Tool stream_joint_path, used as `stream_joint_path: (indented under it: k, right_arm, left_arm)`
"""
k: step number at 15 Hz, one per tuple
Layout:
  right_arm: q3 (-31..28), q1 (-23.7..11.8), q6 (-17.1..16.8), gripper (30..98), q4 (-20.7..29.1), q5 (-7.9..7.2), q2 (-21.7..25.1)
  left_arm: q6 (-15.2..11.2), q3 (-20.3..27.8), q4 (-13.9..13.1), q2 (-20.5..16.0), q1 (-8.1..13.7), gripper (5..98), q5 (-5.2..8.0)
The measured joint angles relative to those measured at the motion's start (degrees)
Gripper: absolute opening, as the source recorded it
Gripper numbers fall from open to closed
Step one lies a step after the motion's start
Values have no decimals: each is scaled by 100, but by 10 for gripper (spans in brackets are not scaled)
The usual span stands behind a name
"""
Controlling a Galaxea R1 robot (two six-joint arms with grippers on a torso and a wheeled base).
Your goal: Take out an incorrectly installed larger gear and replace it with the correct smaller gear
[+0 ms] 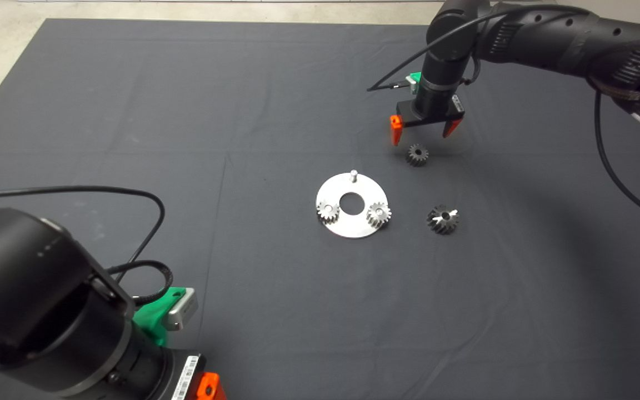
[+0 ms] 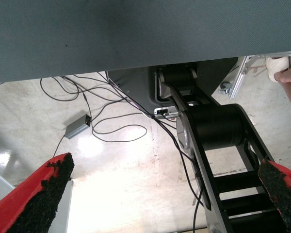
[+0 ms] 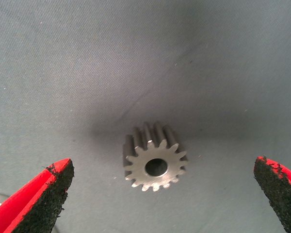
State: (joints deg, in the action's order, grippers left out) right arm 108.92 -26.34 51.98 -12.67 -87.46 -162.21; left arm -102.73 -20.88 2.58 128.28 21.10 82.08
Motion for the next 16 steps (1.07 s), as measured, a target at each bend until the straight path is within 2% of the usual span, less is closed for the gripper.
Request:
stream_joint_path:
  k: [10,16]
  right_arm:
    - [63,-3,41,980,503,5,33]
    - [76,-2,39,980,630,2,254]
  left_arm:
    - [-3,0,-2,0,0,981,-5]
    - [-9,0,0,0,0,981,-2]
